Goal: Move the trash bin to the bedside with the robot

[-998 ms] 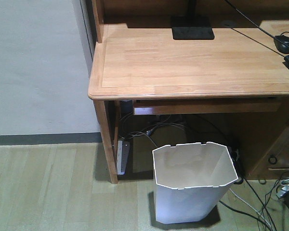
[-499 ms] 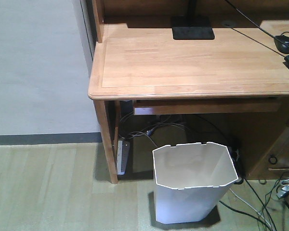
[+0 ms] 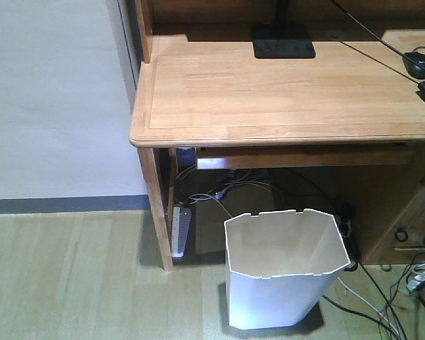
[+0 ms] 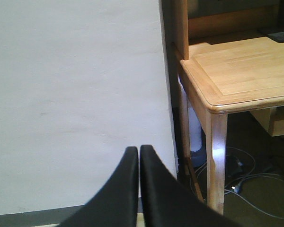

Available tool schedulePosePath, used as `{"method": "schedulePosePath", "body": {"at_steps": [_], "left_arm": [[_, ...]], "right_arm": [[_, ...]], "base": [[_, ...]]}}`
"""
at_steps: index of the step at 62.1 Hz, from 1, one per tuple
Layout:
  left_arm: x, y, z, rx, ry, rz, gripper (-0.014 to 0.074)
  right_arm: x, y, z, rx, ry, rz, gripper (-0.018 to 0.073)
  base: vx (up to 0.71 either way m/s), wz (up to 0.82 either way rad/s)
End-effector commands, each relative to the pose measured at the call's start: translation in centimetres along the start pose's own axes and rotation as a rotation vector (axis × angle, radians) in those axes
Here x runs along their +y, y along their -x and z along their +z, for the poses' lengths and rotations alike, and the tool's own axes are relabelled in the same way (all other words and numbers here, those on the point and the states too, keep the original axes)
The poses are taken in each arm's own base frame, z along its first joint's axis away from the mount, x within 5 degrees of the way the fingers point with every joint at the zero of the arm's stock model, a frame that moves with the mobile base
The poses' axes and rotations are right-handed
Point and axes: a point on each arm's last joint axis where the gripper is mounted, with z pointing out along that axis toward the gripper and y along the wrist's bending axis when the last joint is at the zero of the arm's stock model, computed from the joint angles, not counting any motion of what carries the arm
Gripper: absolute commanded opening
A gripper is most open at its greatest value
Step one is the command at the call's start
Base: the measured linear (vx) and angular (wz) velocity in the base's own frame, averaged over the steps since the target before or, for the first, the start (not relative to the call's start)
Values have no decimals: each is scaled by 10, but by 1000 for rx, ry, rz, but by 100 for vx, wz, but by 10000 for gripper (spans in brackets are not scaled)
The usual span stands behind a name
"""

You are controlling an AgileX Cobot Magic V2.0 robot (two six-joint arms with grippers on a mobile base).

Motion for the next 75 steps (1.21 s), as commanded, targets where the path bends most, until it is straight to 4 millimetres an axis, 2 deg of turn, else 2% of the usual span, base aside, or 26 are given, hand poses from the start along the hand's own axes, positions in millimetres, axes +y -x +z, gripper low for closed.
{"method": "schedulePosePath", "body": {"at_steps": [1,16,22,27,40,50,65,75], "left_arm": [[-2,-2,2,-55,-12,-11,-6],[-2,-2,2,-55,-12,-11,-6],[-2,-2,2,-55,-12,-11,-6],[-2,-2,2,-55,-12,-11,-6],[-2,-2,2,-55,-12,-11,-6],[-2,-2,2,-55,-12,-11,-6],[-2,-2,2,-55,-12,-11,-6],[-2,-2,2,-55,-12,-11,-6]], "right_arm": [[-1,14,5,-26,-18,-51,-10],[-3,9,15,69,-37,-88,3],[-3,8,19,114,-42,-93,54],[-3,8,22,143,-43,-92,121],[-3,7,27,204,-47,-91,372],[-4,6,27,200,-47,-91,488],[-1,8,28,229,-34,-34,496],[0,19,47,377,-40,-29,496]], "base": [[0,0],[0,0],[0,0],[0,0],[0,0],[0,0],[0,0],[0,0]]}}
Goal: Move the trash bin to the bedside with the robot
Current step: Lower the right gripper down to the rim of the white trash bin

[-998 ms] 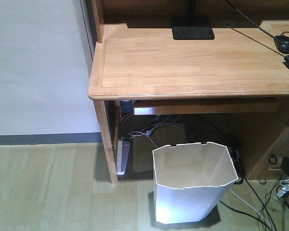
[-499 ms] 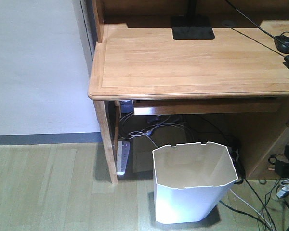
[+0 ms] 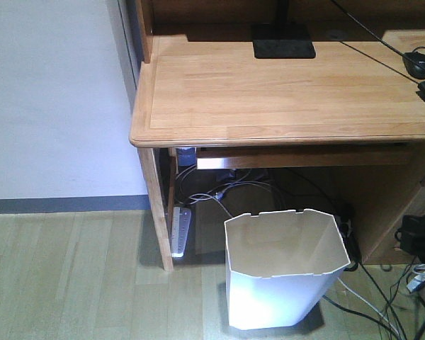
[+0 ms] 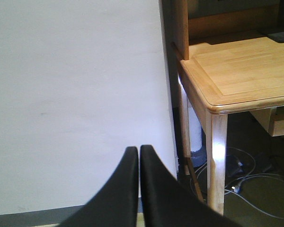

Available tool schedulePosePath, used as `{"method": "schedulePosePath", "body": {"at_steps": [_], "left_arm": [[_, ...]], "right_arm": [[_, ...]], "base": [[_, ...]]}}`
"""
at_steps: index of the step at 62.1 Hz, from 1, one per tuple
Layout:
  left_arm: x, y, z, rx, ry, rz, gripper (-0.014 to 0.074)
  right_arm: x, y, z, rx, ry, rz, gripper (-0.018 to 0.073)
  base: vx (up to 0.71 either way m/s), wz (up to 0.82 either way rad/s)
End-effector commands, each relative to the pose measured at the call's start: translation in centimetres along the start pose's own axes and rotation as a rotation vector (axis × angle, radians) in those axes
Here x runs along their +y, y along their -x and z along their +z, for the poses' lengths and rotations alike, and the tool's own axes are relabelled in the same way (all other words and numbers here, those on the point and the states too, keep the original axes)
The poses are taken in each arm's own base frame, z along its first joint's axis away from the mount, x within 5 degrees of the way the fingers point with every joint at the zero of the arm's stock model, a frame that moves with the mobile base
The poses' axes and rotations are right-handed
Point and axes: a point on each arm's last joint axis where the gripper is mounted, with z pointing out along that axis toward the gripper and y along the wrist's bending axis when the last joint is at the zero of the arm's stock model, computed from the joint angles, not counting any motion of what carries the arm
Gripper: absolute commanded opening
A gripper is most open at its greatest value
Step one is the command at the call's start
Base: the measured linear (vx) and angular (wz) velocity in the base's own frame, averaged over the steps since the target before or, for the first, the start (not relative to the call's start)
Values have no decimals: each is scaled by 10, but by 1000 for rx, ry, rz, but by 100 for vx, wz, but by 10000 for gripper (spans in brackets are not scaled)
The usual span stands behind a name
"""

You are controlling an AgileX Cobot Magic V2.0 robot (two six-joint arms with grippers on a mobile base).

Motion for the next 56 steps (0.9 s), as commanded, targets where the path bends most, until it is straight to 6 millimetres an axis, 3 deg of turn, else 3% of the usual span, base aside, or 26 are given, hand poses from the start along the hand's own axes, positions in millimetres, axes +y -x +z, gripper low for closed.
{"method": "schedulePosePath", "body": {"at_steps": [1,17,26,40,56], "left_arm": [[-2,-2,2,-55,-12,-11,-6],[-2,-2,2,-55,-12,-11,-6],[-2,-2,2,-55,-12,-11,-6],[-2,-2,2,-55,-12,-11,-6],[-2,-2,2,-55,-12,-11,-6]], "right_arm": [[1,26,3,-6,0,5,496],[0,65,47,211,-10,-45,496],[-17,77,76,288,-17,10,496],[-53,70,131,346,19,99,496],[-71,55,204,397,-22,11,496]], "base": [[0,0],[0,0],[0,0],[0,0],[0,0]]}}
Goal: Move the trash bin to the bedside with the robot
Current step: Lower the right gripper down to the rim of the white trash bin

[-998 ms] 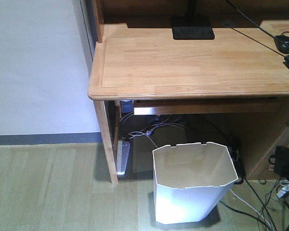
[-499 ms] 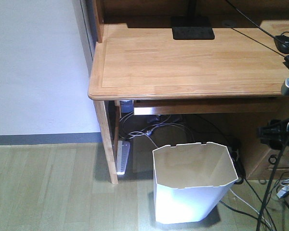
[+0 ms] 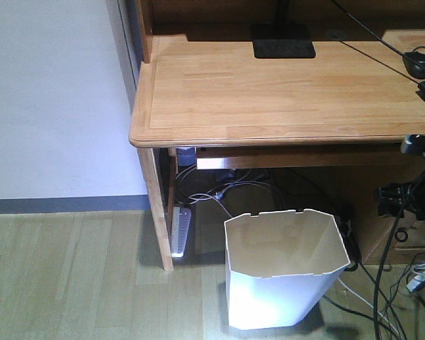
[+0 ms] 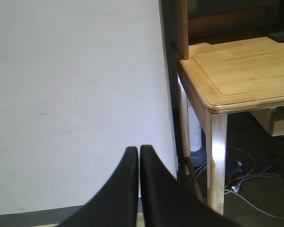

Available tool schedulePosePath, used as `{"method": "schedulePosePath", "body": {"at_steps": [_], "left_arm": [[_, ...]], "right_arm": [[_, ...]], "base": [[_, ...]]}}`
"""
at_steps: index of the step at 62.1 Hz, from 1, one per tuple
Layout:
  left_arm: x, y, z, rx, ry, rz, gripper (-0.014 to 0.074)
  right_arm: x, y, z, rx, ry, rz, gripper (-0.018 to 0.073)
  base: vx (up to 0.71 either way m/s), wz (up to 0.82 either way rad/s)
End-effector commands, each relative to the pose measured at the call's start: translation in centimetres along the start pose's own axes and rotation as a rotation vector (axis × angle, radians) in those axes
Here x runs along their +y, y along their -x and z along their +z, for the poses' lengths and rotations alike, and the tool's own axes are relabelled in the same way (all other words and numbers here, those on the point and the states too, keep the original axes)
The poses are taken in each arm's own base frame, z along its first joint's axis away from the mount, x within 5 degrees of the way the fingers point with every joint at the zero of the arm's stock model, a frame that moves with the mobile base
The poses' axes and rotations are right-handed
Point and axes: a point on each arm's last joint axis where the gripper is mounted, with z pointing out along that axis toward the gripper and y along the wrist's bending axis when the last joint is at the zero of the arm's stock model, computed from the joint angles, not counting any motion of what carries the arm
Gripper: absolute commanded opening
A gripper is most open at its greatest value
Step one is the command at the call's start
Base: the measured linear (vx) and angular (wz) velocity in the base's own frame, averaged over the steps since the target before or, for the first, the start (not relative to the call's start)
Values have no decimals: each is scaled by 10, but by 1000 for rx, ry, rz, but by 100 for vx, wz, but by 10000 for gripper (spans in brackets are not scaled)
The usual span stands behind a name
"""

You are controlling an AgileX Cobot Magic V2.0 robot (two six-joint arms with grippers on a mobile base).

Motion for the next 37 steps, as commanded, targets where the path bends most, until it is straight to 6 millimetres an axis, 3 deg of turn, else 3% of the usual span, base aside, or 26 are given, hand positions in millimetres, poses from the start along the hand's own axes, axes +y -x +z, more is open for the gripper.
{"method": "schedulePosePath", "body": {"at_steps": [1,25,37], "left_arm": [[-2,-2,2,-55,-12,-11,-6],[-2,-2,2,-55,-12,-11,-6],[-2,-2,2,-55,-12,-11,-6]], "right_arm": [[-8,19,13,-64,-32,-31,496],[-29,57,126,53,-13,-102,496],[-36,62,178,96,1,-106,496]], "base": [[0,0],[0,0],[0,0]]}}
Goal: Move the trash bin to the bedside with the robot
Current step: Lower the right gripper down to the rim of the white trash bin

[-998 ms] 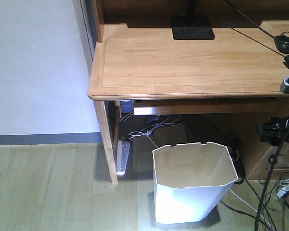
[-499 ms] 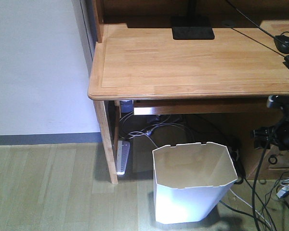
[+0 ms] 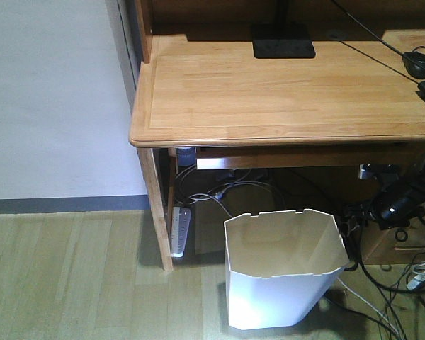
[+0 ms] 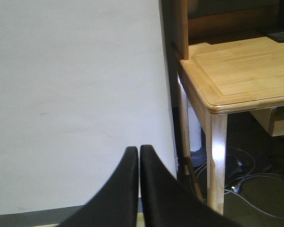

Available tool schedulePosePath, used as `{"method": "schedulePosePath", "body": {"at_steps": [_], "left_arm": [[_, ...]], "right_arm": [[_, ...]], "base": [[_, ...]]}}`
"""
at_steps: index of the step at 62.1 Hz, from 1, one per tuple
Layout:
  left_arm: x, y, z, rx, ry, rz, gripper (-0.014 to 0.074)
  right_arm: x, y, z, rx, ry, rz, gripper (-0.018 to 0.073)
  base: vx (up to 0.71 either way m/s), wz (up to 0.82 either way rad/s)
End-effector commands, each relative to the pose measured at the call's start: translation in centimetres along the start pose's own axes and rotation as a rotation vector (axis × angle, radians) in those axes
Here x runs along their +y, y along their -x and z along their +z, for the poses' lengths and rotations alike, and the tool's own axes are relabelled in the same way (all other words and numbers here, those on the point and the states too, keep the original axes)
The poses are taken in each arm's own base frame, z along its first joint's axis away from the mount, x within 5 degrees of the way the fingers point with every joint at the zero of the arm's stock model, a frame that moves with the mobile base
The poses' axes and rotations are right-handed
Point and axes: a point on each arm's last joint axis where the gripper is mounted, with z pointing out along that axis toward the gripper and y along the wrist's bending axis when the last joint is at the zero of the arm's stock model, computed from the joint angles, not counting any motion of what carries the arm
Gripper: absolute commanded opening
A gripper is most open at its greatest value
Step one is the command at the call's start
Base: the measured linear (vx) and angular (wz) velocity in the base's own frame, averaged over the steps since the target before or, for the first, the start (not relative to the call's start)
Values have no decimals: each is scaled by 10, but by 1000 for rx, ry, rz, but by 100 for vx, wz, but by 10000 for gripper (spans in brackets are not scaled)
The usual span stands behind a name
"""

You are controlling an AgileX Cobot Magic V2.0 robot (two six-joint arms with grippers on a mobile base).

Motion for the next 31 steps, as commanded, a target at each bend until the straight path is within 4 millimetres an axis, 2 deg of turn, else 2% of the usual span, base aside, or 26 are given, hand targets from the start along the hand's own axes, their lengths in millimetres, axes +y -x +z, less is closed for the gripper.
{"method": "schedulePosePath", "body": {"at_steps": [1,18,31], "left_arm": [[-2,-2,2,-55,-12,-11,-6],[-2,-2,2,-55,-12,-11,-6],[-2,-2,2,-55,-12,-11,-6]], "right_arm": [[-7,20,0,-56,-14,-19,496],[-8,26,62,-9,6,-32,496],[5,41,93,-26,12,-69,496]], "base": [[0,0],[0,0],[0,0]]}}
